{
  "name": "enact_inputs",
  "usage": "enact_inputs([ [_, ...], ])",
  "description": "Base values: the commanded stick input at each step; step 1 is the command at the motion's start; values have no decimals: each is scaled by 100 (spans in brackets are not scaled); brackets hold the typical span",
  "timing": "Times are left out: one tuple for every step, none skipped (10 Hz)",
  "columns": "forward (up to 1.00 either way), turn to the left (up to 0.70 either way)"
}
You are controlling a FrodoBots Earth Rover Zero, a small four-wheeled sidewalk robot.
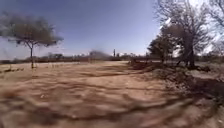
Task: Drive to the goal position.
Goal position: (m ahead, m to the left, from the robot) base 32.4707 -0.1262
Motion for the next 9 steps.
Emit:
enact_inputs([
  [100,0],
  [100,0],
  [100,0],
  [100,0],
  [100,0],
  [100,0],
  [100,0],
  [100,0],
  [100,0],
])
